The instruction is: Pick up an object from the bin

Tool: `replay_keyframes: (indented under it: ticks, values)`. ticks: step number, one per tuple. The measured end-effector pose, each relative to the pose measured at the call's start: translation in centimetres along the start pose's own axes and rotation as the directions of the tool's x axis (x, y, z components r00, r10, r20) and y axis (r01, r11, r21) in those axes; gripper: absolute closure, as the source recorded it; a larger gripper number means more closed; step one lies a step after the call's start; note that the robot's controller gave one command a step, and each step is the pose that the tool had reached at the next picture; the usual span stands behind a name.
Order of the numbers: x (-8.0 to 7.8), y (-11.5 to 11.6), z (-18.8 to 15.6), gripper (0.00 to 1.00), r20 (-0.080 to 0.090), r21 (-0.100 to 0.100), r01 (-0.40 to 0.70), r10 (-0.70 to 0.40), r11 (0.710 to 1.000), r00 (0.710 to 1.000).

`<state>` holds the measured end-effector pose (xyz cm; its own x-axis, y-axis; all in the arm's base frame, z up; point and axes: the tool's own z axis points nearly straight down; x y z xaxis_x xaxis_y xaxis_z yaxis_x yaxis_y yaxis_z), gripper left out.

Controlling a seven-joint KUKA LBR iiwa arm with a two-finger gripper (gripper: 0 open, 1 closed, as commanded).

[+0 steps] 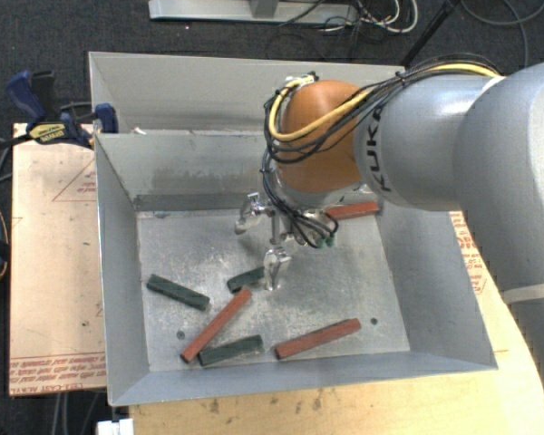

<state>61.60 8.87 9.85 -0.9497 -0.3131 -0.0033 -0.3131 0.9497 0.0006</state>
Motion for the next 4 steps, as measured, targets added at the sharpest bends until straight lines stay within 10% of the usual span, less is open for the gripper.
replay_keyframes:
  ticks: [1,2,4]
  values:
    - [-1.05,0.98,2.25,0.00,0.004,0.001,0.024,-0.024,1.000,1.000]
    - [-0.32,1.47,1.86,1.00,0.021,0.006,0.144,-0.144,0.990,0.989]
    - [-0.20,1.50,1.57,1.00,0.016,0.005,0.144,-0.144,0.990,0.989]
